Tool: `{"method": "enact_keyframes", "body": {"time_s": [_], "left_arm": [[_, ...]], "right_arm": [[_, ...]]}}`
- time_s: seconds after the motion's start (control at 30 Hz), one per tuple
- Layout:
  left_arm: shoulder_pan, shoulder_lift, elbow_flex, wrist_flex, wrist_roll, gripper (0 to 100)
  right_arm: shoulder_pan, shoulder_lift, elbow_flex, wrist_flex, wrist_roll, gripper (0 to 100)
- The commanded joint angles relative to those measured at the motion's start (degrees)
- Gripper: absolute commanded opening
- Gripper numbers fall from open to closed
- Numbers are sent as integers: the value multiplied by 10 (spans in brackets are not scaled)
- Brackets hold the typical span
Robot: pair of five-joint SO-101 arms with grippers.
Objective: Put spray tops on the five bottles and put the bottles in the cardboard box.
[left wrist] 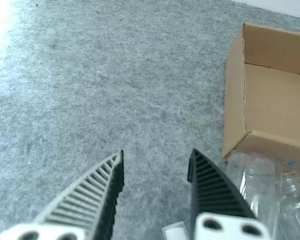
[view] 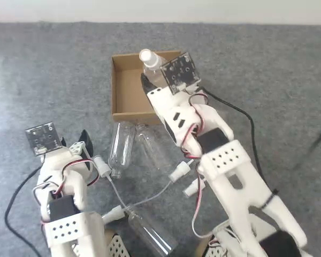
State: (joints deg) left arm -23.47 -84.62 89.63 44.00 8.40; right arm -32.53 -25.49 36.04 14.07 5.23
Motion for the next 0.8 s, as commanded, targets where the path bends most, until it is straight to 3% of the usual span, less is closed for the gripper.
{"method": "enact_keyframes", "body": {"time_s": [0.0, 0.33, 0.77], "left_arm": [[1, -7, -5, -20, -7, 203], [1, -7, -5, -20, -5, 203], [0, -7, -5, -18, -6, 203]], "right_arm": [[-11, 26, -89, -18, -29, 72], [-13, 196, -244, -19, -77, 75], [-13, 387, -388, -23, -77, 77]]}}
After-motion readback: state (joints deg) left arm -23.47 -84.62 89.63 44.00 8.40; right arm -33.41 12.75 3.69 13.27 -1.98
